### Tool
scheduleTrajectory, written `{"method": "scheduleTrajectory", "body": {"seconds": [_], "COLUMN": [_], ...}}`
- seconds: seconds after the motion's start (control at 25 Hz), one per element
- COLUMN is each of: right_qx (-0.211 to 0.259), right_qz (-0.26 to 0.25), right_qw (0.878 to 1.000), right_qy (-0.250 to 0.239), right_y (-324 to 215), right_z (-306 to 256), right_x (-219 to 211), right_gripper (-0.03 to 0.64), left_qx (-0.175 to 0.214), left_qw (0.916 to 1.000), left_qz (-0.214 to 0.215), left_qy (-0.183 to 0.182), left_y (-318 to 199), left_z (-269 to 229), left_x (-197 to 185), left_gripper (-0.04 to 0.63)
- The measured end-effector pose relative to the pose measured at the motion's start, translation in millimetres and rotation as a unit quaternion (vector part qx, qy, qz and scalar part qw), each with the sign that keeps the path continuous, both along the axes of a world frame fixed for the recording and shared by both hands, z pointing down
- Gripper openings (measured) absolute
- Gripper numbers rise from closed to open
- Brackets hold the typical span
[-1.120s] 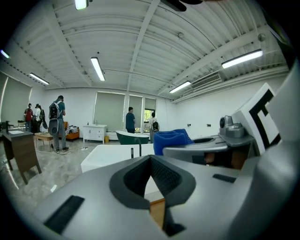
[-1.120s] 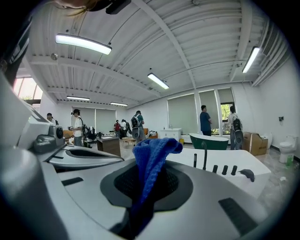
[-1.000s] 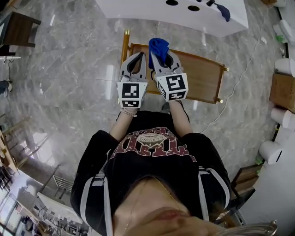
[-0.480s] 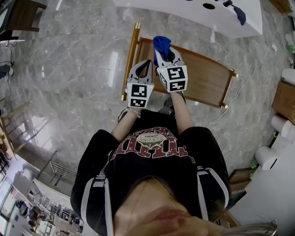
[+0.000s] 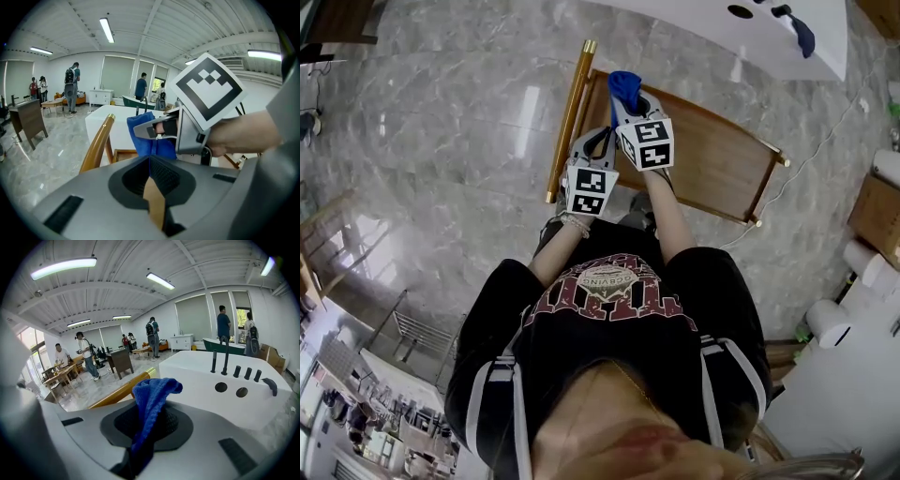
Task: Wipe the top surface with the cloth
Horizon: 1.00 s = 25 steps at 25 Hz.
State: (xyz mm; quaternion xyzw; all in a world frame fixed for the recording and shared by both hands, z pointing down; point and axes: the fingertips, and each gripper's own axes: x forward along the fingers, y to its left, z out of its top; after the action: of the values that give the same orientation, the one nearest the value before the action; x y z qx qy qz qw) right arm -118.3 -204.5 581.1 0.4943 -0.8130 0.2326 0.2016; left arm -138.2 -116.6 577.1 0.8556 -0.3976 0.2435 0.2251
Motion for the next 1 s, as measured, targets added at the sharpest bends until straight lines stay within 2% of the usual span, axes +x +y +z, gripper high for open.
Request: {"method": "scheduleTrajectory", "body": {"seconds": [0.48,0.68,1.0], "right_qx": [-0.078,-0.11,-0.134], "right_qz": [-0.05,-0.045,-0.038], "right_qw": [0.995,0.992,0.989], "right_qy": [0.038,0.043,0.055], "right_y": [-21,-23,-23], "right_z": [73,99,122], "right_x": [-31,-32,-40], "right_gripper": [0.055,0.055,0.055], "left_qx": [-0.053,-0.07,-0.089], "left_qw": [0.9981,0.9966,0.9936], "left_qz": [0.006,0.012,0.036], "left_qy": [-0.031,-0.041,-0.06], "left_y": [16,24,37], "left_z": [49,66,87], "left_x": [-9,-9,-10], "left_gripper": [0.048,0.048,0.048]}}
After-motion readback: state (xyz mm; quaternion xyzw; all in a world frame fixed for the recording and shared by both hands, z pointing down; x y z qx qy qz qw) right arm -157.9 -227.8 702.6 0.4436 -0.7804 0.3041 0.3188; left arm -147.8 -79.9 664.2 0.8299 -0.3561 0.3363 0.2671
